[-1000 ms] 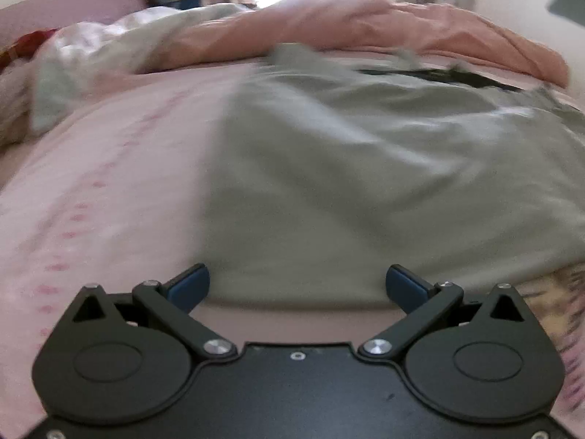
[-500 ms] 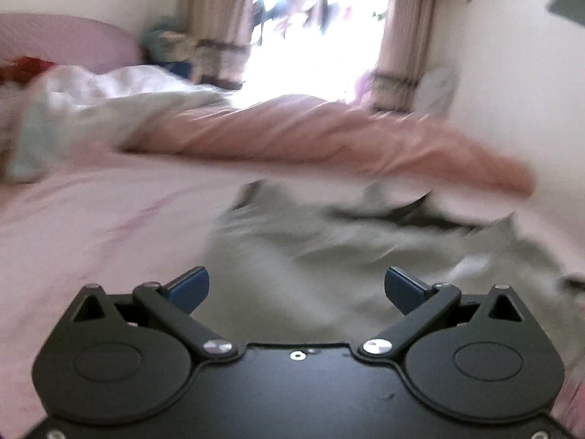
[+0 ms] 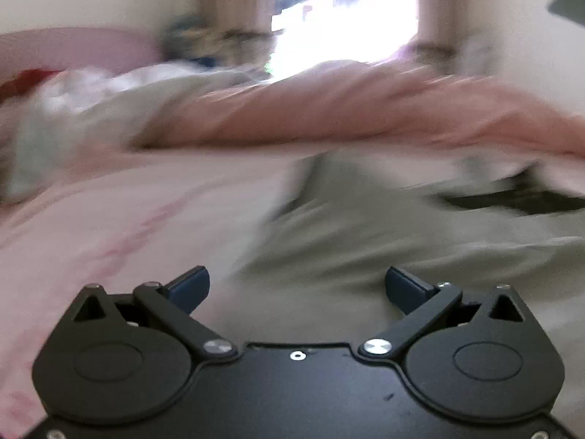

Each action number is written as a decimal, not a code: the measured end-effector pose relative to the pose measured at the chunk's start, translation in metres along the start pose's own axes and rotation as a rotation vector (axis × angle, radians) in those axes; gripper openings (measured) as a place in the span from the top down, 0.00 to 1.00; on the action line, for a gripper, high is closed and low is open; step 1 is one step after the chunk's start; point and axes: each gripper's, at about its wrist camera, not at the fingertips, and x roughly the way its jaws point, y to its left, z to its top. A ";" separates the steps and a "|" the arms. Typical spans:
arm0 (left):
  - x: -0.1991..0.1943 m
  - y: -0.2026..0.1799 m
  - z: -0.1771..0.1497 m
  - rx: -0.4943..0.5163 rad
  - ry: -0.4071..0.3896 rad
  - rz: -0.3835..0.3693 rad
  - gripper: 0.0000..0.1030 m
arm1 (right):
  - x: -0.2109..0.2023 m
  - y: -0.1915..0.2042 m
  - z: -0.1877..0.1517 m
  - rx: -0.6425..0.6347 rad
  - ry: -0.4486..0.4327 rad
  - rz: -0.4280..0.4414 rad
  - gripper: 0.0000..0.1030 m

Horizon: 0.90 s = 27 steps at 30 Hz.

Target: Fold large clothes

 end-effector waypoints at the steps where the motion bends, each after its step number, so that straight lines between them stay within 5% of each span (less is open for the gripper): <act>1: 0.003 0.015 0.001 -0.076 0.020 -0.054 0.00 | 0.000 -0.015 0.002 0.047 0.023 0.056 1.00; 4: -0.002 0.036 0.003 -0.177 0.067 -0.074 0.00 | -0.015 -0.015 0.005 0.008 0.023 0.045 0.99; 8: -0.047 0.026 -0.002 -0.035 0.002 0.077 0.00 | -0.073 0.004 -0.002 -0.048 -0.060 -0.050 0.45; 10: -0.058 0.019 -0.003 0.001 0.012 0.128 0.00 | -0.092 -0.002 -0.007 0.020 -0.040 -0.067 0.38; 15: -0.089 0.030 -0.013 -0.061 0.073 0.064 0.00 | -0.130 -0.029 -0.032 0.160 0.008 0.016 0.38; 21: -0.098 0.031 -0.037 0.015 0.157 0.054 0.00 | -0.147 -0.043 -0.057 0.181 0.082 0.030 0.35; 25: -0.092 0.046 -0.056 -0.065 0.292 -0.155 0.00 | -0.128 -0.067 -0.057 0.289 0.163 0.077 0.27; 27: -0.096 0.038 -0.061 0.005 0.266 -0.143 0.00 | -0.116 -0.074 -0.060 0.290 0.169 0.087 0.26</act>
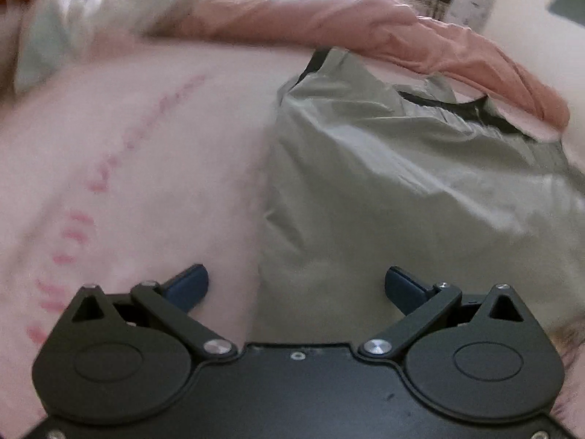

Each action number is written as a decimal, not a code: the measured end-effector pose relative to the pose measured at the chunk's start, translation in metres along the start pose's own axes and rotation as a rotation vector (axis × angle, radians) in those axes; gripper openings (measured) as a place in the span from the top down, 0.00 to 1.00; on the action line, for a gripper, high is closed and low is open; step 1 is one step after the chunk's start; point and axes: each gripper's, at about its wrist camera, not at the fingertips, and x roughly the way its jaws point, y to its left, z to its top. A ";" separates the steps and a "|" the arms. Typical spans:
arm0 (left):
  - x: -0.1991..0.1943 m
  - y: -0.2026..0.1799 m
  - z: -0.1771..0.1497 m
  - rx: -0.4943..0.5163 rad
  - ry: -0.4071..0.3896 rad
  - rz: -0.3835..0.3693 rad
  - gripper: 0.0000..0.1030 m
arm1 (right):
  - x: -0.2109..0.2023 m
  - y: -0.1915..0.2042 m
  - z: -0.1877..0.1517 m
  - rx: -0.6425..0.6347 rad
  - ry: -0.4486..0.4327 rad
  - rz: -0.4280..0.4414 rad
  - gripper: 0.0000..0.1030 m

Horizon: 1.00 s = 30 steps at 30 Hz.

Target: Fold large clothes

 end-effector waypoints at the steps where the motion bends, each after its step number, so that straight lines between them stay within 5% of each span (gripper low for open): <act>1: 0.003 -0.005 0.000 0.028 0.015 0.010 0.00 | 0.004 0.000 0.002 -0.011 -0.004 -0.002 0.23; 4: 0.008 -0.010 0.004 0.037 0.017 -0.008 0.00 | 0.013 0.007 0.007 -0.046 0.013 0.013 0.05; 7: 0.012 -0.013 0.010 0.020 0.015 -0.017 0.00 | 0.017 0.006 0.009 0.011 0.015 0.015 0.05; 9: 0.014 -0.014 0.010 0.019 0.006 -0.020 0.00 | 0.016 0.000 0.009 0.078 0.015 0.039 0.18; 11: 0.014 -0.019 0.009 0.024 -0.002 -0.016 0.00 | 0.007 -0.005 0.008 0.144 0.049 0.021 0.49; 12: 0.013 -0.019 0.008 0.030 -0.005 -0.020 0.00 | -0.005 -0.012 0.006 0.200 0.047 -0.004 0.51; 14: 0.014 -0.019 0.008 0.043 -0.009 -0.030 0.00 | -0.025 -0.026 -0.006 0.301 0.008 0.032 0.46; 17: 0.011 -0.019 0.005 0.056 -0.017 -0.027 0.00 | -0.025 -0.045 -0.024 0.445 0.110 0.122 0.45; 25: 0.005 -0.025 -0.002 0.089 -0.007 -0.026 0.00 | -0.002 -0.049 -0.023 0.591 -0.009 0.195 0.36; 30: 0.005 -0.023 0.000 0.095 0.010 -0.037 0.00 | 0.019 -0.019 -0.001 0.449 -0.029 0.101 0.34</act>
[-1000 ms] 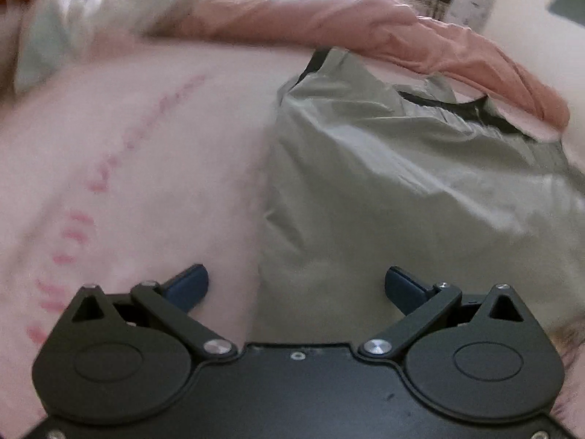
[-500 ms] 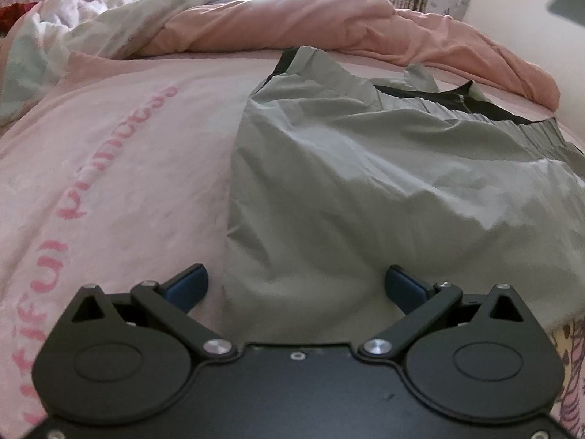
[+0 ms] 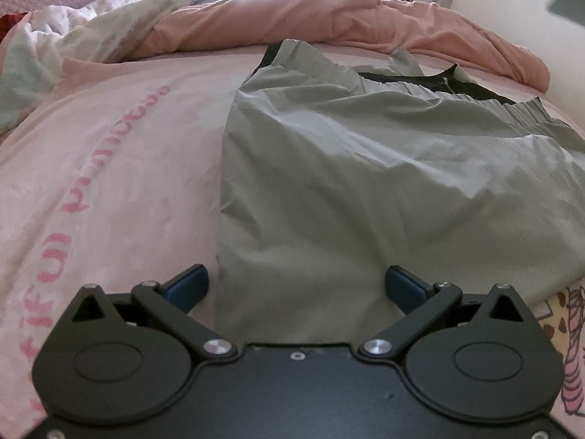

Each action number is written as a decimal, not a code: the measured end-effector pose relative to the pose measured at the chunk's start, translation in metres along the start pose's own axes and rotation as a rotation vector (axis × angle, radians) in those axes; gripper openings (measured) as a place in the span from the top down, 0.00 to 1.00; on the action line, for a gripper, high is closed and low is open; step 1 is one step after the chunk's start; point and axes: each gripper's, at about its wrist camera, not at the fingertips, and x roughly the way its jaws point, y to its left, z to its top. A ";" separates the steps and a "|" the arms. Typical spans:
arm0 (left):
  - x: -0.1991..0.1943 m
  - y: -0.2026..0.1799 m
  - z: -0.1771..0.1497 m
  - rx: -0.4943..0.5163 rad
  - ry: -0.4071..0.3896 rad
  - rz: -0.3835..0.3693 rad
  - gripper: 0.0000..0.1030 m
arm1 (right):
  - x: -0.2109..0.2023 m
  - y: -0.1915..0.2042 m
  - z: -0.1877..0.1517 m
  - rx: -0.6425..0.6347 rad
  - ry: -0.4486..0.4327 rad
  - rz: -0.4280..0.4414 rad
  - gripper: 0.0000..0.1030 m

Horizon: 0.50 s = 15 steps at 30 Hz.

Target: Fold large clothes

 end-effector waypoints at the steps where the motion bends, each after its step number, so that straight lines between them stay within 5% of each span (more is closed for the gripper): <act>1: 0.000 0.000 0.000 -0.001 0.000 0.000 0.00 | 0.004 0.007 -0.002 -0.047 -0.019 -0.026 0.47; 2: 0.000 0.000 0.000 -0.001 0.001 0.001 0.00 | 0.006 0.012 -0.003 -0.080 -0.037 -0.062 0.63; 4: -0.001 -0.001 -0.001 0.003 0.005 0.001 0.00 | 0.005 0.025 -0.009 -0.186 -0.071 -0.072 0.79; 9: -0.003 0.005 0.000 0.004 0.009 0.011 0.00 | 0.003 0.065 -0.037 -0.564 -0.167 -0.189 0.84; 13: -0.005 0.015 -0.001 -0.039 0.009 0.024 0.00 | 0.013 0.036 -0.010 -0.312 -0.056 -0.109 0.84; 15: -0.007 0.017 -0.002 -0.030 0.010 0.027 0.00 | 0.001 0.047 -0.016 -0.355 -0.098 -0.117 0.85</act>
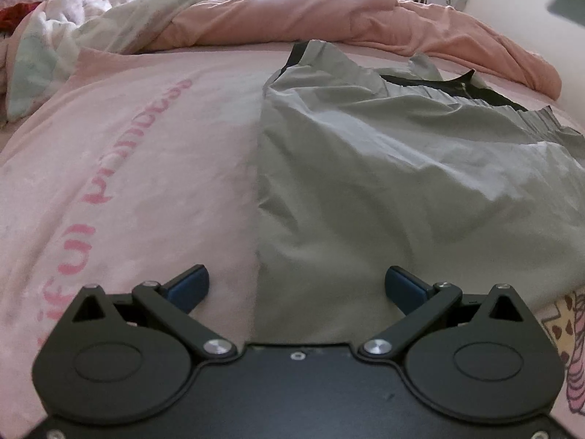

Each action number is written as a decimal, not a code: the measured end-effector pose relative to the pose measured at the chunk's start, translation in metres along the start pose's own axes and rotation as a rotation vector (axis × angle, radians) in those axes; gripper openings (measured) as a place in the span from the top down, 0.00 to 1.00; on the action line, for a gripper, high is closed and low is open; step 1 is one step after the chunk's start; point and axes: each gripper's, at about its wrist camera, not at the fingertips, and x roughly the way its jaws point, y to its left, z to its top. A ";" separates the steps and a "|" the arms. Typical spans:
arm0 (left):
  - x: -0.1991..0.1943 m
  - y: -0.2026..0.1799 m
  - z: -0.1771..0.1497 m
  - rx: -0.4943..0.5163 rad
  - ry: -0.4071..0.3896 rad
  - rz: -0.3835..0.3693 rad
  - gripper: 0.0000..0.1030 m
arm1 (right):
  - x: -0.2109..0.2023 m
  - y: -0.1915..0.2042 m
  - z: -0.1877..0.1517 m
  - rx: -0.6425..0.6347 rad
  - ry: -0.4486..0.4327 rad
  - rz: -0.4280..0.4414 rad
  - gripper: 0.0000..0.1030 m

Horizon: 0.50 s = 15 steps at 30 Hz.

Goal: Fold large clothes
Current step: 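Lift the coat side with the right gripper and fold it over the coat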

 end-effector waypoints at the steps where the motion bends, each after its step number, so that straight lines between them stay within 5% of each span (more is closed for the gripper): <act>1: -0.001 0.001 0.000 0.010 -0.001 0.004 0.00 | -0.009 0.009 -0.004 -0.053 -0.041 -0.013 0.86; 7: -0.004 0.024 0.008 -0.038 -0.005 0.030 0.00 | -0.061 0.083 -0.002 -0.175 -0.227 0.081 0.87; 15: -0.020 0.053 0.012 -0.158 -0.017 0.018 0.00 | -0.084 0.248 -0.029 -0.337 -0.341 0.256 0.87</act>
